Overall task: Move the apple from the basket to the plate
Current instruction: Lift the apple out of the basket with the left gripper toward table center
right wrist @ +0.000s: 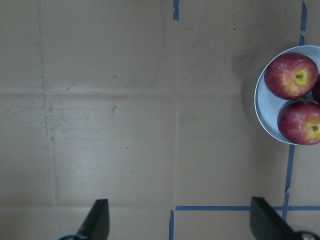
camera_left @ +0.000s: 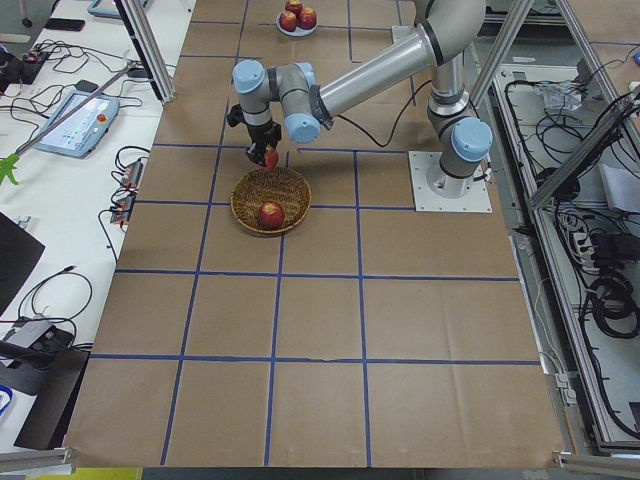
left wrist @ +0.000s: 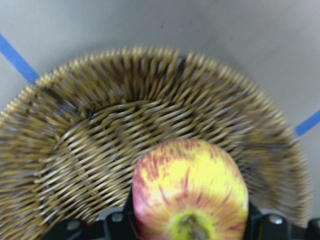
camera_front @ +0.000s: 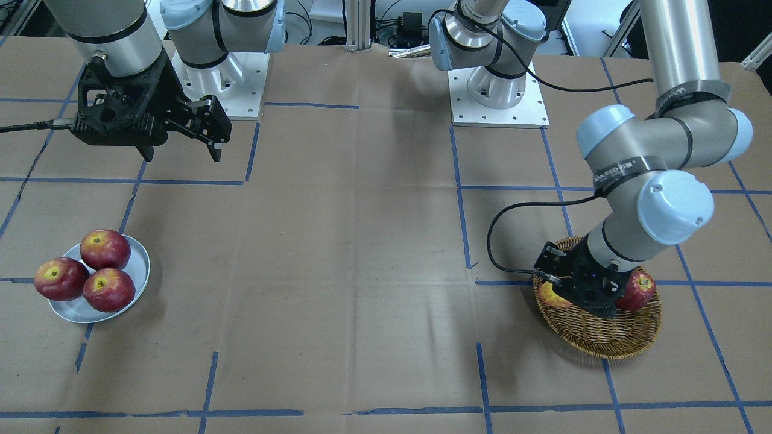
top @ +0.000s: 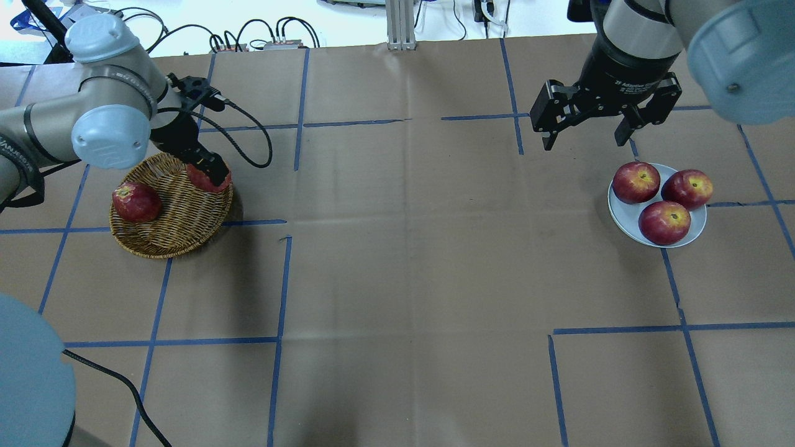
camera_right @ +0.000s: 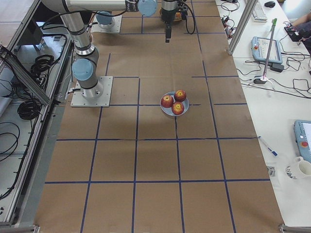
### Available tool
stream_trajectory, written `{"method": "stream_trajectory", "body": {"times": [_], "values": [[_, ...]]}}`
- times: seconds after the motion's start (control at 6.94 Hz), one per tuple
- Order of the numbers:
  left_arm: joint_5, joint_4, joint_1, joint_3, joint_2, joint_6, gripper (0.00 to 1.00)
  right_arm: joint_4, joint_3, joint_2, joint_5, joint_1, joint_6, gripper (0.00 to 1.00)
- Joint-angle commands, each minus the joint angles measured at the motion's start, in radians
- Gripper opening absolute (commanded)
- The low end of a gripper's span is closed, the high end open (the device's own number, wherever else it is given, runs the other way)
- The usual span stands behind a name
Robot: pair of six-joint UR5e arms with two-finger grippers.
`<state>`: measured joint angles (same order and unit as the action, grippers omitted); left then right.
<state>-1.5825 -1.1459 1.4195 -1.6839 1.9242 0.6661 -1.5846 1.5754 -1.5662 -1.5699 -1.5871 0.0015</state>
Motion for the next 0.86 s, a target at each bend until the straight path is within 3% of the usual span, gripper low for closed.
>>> {"method": "stream_trajectory", "body": {"times": [0.0,0.14,0.43,0.72], "values": [[0.002,-0.018,0.216,0.007,-0.031,-0.393,0.48,0.000,0.000,0.000,-0.001,-0.001,0.000,1.00],[0.010,-0.006,0.308,0.021,-0.002,-0.589,0.48,0.000,0.000,0.000,-0.001,0.001,0.000,1.00],[0.013,0.027,0.436,0.064,0.086,-0.769,0.48,0.000,0.000,0.000,-0.001,0.001,0.000,1.00],[0.039,0.101,0.507,0.105,0.172,-0.824,0.51,0.000,0.000,0.000,-0.001,0.001,0.000,1.00]]}}
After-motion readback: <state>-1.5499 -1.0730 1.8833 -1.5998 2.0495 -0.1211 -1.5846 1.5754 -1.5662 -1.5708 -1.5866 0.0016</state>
